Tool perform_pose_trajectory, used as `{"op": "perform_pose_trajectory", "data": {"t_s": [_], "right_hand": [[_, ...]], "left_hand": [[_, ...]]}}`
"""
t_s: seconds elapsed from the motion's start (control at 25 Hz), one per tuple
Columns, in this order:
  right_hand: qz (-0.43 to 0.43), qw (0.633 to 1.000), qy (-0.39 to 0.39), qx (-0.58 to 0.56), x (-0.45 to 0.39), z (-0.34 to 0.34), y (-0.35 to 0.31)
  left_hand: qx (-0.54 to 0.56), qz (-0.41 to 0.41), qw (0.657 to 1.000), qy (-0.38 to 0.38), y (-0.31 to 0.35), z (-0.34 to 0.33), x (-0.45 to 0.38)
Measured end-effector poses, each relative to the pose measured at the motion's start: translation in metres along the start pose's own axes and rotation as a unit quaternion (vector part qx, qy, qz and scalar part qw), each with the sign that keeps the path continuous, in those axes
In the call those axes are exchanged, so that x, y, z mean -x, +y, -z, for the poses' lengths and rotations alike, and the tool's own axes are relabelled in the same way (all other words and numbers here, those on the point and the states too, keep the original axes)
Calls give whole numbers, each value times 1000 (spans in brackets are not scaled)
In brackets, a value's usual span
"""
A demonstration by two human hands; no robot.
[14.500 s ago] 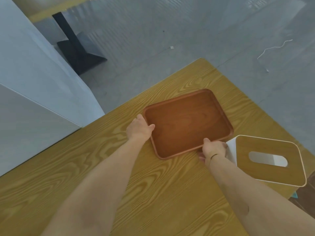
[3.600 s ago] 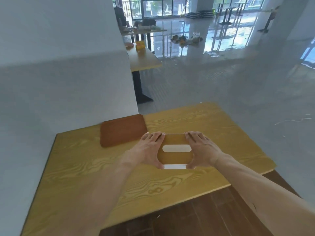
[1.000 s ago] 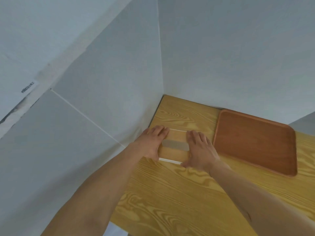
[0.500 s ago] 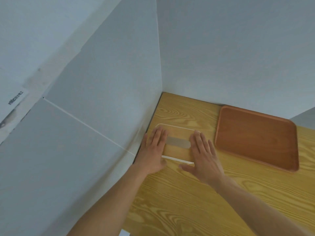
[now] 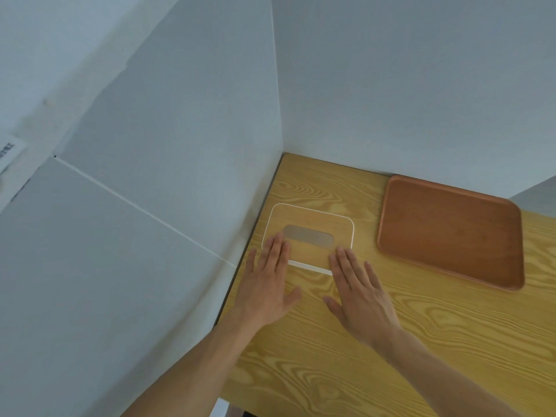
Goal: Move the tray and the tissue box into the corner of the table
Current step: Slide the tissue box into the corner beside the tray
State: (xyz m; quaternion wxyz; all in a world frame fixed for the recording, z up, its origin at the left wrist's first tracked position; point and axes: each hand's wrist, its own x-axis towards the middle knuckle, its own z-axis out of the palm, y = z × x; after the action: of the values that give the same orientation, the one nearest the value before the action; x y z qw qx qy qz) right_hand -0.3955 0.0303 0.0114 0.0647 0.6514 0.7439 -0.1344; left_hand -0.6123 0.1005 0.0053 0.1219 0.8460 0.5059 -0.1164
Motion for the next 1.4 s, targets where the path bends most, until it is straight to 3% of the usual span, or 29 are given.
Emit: {"op": "perform_pose_trajectory", "data": {"t_s": [0.68,1.4], "right_hand": [[-31,998,-53,4,-87,47,8],[-52,996,-69,14,-132,67,15]], "left_hand": [[8,18,996,-89,-25,69,-87],[-24,44,992,-113,-28,97,-129]]}}
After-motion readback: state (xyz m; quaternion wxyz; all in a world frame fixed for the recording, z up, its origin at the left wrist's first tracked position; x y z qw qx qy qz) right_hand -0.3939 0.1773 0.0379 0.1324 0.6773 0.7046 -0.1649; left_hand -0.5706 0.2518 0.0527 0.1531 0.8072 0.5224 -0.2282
